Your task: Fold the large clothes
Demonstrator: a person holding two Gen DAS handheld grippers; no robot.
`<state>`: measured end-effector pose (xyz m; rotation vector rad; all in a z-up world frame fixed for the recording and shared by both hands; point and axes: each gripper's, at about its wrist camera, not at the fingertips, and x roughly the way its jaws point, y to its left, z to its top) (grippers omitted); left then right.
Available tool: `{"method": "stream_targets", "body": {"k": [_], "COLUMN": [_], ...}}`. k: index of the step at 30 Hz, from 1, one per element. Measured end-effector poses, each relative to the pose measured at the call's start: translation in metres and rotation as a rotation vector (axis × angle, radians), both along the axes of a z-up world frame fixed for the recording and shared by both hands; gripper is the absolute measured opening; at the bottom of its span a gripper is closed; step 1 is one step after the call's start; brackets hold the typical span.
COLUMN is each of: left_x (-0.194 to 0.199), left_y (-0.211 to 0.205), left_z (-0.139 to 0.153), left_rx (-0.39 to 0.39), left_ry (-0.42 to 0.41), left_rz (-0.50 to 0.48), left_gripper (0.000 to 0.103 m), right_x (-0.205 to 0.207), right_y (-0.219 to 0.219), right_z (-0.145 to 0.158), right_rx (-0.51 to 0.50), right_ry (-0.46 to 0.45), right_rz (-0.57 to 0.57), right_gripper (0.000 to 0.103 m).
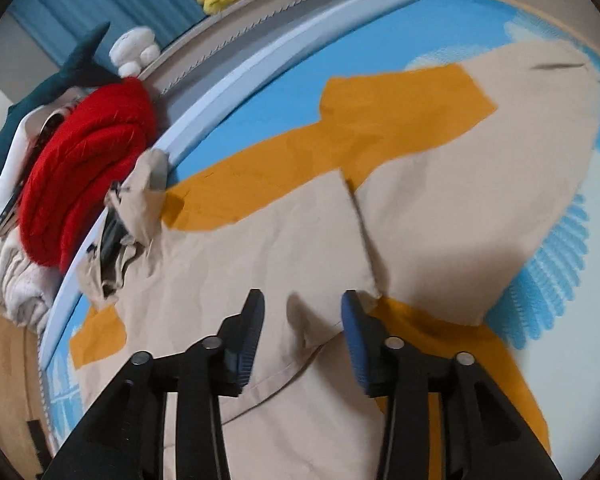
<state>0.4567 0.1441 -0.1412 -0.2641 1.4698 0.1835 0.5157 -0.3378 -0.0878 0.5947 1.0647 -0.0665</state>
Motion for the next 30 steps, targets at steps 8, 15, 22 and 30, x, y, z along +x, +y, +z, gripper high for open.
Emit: {"method": "stream_targets", "body": {"k": [8, 15, 22, 30], "left_x": [-0.004, -0.029, -0.059, -0.074], "left_y": [-0.028, -0.062, -0.094, -0.118], "left_z": [0.038, 0.086, 0.109, 0.130], "left_rx": [0.035, 0.089, 0.088, 0.081], "left_ry": [-0.109, -0.252, -0.326, -0.364], "left_rz": [-0.061, -0.133, -0.163, -0.196], "left_gripper": [0.036, 0.039, 0.039, 0.039], "right_x": [0.003, -0.013, -0.041, -0.078], "right_y": [-0.016, -0.002, 0.003, -0.080], "right_z": [0.000, 0.077, 0.124, 0.131], "right_rx": [-0.007, -0.195, -0.231, -0.253], "right_ry": [0.074, -0.135, -0.262, -0.323], "right_rz": [-0.001, 0.065, 0.146, 0.040], "right_gripper": [0.044, 0.044, 0.044, 0.044]}}
